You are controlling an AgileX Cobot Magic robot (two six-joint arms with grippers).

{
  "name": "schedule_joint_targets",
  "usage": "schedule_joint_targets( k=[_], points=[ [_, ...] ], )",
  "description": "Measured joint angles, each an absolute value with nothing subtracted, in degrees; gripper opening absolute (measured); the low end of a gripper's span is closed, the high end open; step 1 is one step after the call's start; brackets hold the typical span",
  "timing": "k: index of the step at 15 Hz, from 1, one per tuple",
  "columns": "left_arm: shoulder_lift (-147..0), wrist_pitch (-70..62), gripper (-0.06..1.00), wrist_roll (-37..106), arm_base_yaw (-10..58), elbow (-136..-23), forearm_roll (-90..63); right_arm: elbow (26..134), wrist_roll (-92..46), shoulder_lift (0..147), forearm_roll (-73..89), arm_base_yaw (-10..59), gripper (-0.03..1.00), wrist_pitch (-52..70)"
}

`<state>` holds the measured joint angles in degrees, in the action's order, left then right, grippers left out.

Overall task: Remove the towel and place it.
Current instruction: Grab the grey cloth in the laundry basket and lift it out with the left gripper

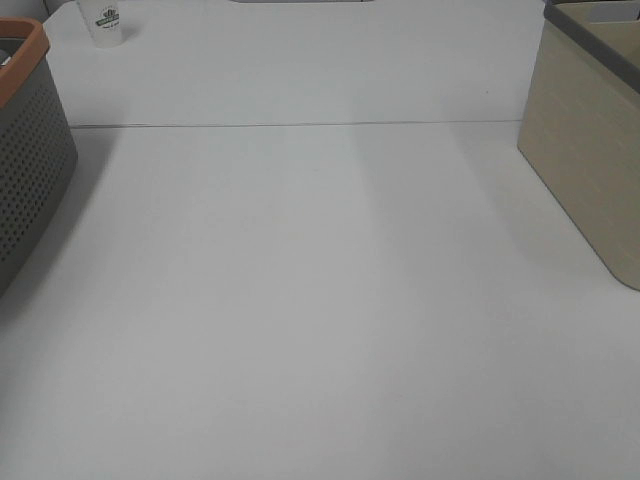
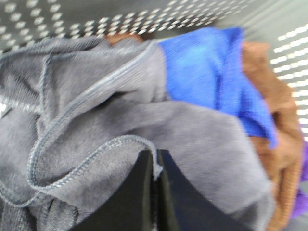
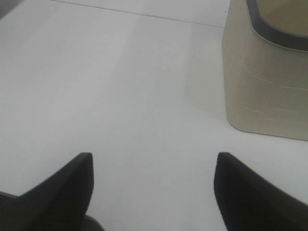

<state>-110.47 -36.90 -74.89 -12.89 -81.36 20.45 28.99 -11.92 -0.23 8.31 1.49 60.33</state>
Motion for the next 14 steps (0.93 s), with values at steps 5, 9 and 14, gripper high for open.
schedule_joint_targets(
  k=[5,9,14],
  points=[
    [-104.9,-34.1,0.00,-72.9,-12.9,-81.4,20.5,29.0,-11.9,-0.2,8.3,1.5,0.70,60.3],
    [-98.1,-30.1,0.00,-69.1,-12.9,-81.4,20.5,29.0,-11.9,-0.2,8.3,1.5,0.70,60.3],
    [-88.1,-18.0,0.00,-65.0,-12.9,-81.4,20.5,29.0,-11.9,-0.2,8.3,1.5,0.70,60.3]
  ],
)
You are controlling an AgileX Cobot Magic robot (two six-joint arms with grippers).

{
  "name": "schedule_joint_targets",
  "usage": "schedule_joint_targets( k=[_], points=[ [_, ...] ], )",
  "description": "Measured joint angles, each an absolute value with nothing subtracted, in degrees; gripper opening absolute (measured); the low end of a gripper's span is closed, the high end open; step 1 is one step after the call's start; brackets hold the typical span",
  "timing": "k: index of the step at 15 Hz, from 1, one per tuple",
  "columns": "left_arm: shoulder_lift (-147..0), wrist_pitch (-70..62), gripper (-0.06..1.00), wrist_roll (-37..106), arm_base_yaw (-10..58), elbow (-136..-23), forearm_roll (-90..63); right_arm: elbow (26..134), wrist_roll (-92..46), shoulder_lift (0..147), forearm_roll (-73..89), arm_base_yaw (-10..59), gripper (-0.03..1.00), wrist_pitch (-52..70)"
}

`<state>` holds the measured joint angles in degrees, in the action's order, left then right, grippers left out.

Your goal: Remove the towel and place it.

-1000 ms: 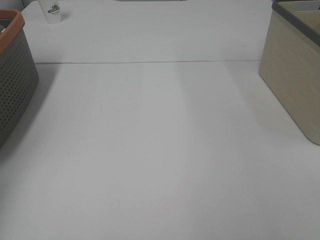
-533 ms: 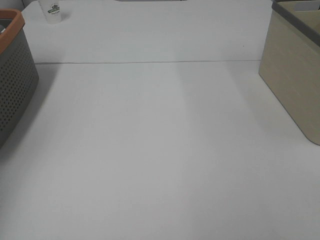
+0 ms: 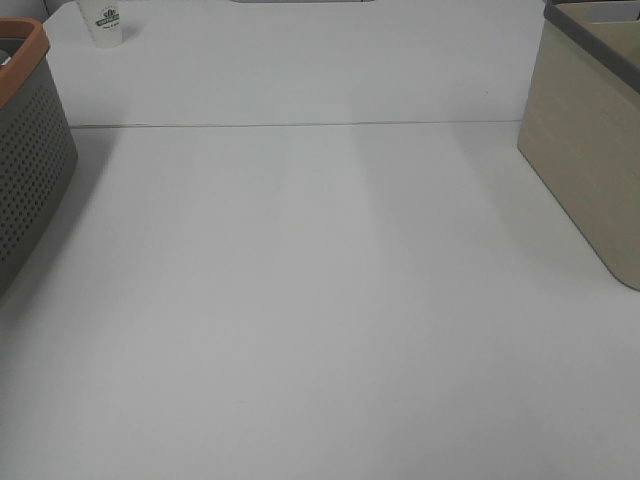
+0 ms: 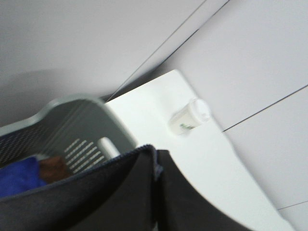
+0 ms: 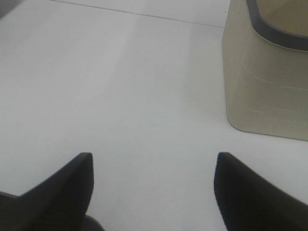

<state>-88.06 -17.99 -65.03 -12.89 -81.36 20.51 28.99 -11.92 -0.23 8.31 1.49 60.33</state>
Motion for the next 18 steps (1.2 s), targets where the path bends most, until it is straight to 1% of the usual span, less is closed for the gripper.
schedule_joint_targets(
  k=[4,6,7,9,14,16,17,18],
  points=[
    [-83.5,-5.0,0.00,-64.9,-12.9,-81.4,20.5,29.0,-11.9,-0.2,8.3,1.5,0.70,60.3],
    [-82.8,-1.6,0.00,-64.9,-12.9,-81.5,20.5,29.0,-11.9,-0.2,8.3,1.5,0.70,60.3],
    [-82.6,1.5,0.00,-64.9,-12.7,-83.8,20.5,29.0,-11.9,-0.2,8.3,1.5,0.70,60.3],
    [-82.6,1.9,0.00,-64.9,-11.8,-86.6,20.6,29.0,-11.9,-0.2,8.3,1.5,0.70,60.3],
    [-83.8,3.3,0.00,-64.9,-3.8,-99.6,20.8,29.0,-11.9,-0.2,8.3,1.5,0.70,60.3],
    [-84.8,3.3,0.00,-64.9,-1.2,-102.7,20.8,29.0,-11.9,-0.2,8.3,1.5,0.70,60.3],
    [-86.1,3.4,0.00,-64.9,2.6,-105.1,20.9,29.0,-11.9,-0.2,8.3,1.5,0.70,60.3],
    [-86.9,3.4,0.00,-64.9,4.6,-106.0,21.0,29.0,-11.9,-0.2,8.3,1.5,0.70,60.3]
  ],
)
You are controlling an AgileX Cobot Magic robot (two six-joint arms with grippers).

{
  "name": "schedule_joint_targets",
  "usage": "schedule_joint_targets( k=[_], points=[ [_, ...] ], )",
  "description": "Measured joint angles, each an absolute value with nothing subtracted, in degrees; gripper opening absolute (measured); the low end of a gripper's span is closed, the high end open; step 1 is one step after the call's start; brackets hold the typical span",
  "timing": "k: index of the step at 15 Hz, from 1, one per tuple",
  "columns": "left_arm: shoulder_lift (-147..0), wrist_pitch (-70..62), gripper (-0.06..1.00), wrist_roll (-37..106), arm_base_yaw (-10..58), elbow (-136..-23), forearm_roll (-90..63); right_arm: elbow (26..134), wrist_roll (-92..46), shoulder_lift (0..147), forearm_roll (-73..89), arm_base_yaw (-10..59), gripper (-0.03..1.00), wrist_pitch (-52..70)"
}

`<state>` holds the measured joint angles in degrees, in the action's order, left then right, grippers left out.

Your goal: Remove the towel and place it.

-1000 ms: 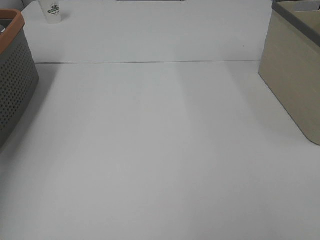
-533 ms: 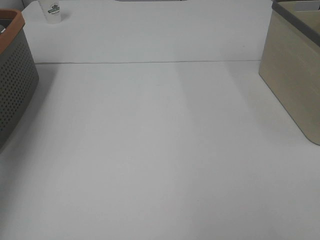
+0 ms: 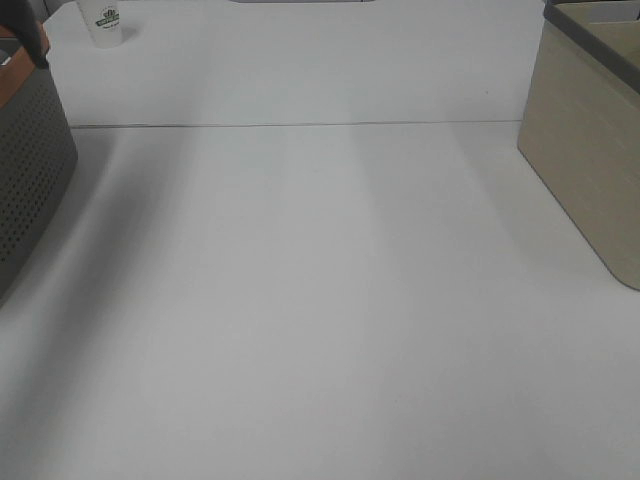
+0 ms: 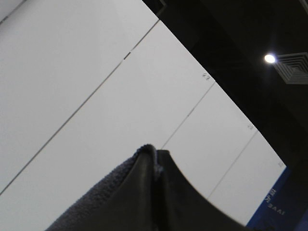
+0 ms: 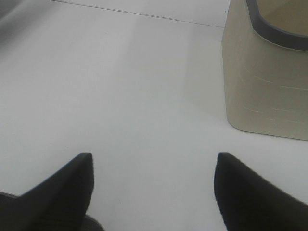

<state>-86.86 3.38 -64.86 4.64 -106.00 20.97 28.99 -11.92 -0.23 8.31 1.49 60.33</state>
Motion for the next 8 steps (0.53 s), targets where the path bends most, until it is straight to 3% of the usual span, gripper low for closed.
schedule_joint_targets(
  k=[8],
  points=[
    [-94.0,1.9,0.00,-64.9,18.0,-106.1,28.2,29.0,-11.9,-0.2,8.3,1.5,0.70,60.3]
  ],
)
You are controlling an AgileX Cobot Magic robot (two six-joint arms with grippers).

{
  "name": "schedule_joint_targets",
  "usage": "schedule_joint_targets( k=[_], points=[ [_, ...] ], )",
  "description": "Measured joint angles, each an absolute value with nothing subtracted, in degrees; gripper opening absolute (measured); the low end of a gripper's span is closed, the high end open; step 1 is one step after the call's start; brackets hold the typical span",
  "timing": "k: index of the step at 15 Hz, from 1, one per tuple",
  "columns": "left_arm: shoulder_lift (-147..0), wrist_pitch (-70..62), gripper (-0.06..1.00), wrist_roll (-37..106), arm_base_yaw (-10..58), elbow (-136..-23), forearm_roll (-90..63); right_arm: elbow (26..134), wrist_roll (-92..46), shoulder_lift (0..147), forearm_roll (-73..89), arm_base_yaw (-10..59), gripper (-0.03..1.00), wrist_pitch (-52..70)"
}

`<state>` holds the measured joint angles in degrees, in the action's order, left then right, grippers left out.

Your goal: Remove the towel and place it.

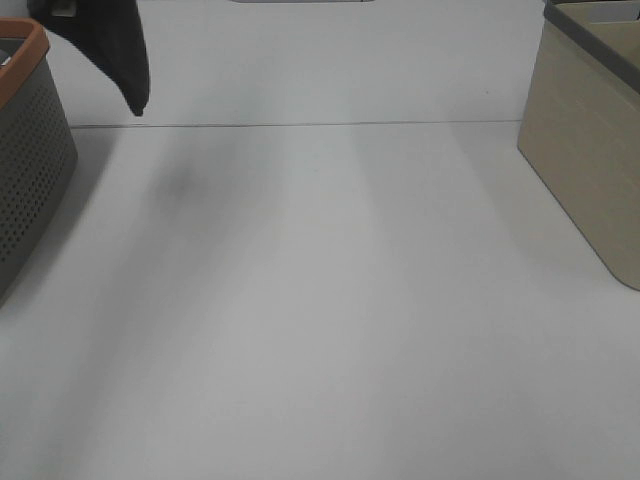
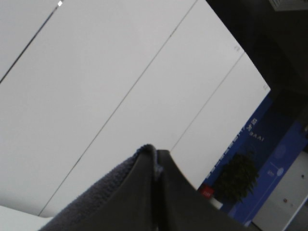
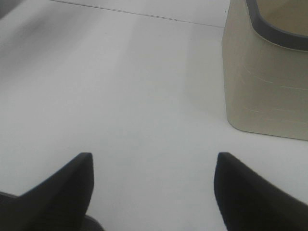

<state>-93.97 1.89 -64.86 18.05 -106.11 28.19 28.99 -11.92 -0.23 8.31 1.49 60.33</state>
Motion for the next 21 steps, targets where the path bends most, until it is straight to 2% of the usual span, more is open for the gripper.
schedule_joint_targets(
  k=[5,9,12,15,18,21],
  points=[
    [-94.5,1.5,0.00,-64.9,26.4,-97.2,37.7,29.0,-12.3,-0.2,10.2,1.5,0.70,60.3],
    [-94.6,1.4,0.00,-65.0,26.9,-88.4,38.3,29.2,-14.8,-0.2,15.6,1.5,0.70,59.9],
    [-94.7,1.4,0.00,-65.0,28.5,-84.2,37.8,29.5,-18.7,3.2,23.2,1.5,0.70,55.2],
    [-94.7,1.4,0.00,-64.9,32.7,-81.6,39.6,29.5,-29.8,13.4,33.2,1.5,0.70,47.7],
    [-94.5,1.8,0.00,-64.9,34.9,-81.3,40.3,29.5,-42.3,22.4,41.4,1.5,0.68,45.7],
    [-92.9,1.7,0.00,-64.9,35.2,-81.3,40.9,29.5,-63.5,34.5,55.3,1.5,0.61,45.4]
  ],
)
